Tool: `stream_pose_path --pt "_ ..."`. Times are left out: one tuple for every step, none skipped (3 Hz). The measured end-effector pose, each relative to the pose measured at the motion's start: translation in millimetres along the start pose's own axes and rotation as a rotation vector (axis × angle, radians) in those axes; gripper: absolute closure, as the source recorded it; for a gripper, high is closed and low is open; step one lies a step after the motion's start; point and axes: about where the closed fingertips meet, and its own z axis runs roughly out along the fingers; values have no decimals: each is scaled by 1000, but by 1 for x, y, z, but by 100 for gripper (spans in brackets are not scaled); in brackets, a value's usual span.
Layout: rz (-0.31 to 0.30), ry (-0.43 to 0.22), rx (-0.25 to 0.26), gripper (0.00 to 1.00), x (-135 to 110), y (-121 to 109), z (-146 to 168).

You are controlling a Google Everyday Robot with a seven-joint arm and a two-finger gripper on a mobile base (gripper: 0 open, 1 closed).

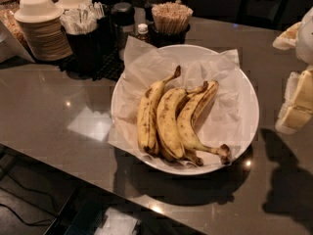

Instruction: Pick banana from white bowl

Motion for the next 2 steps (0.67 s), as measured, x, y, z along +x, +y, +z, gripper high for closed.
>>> stream_pose_path --pt "0 0 0 0 0 0 0" --pt "-6 -67 -9 0 -17 2 -3"
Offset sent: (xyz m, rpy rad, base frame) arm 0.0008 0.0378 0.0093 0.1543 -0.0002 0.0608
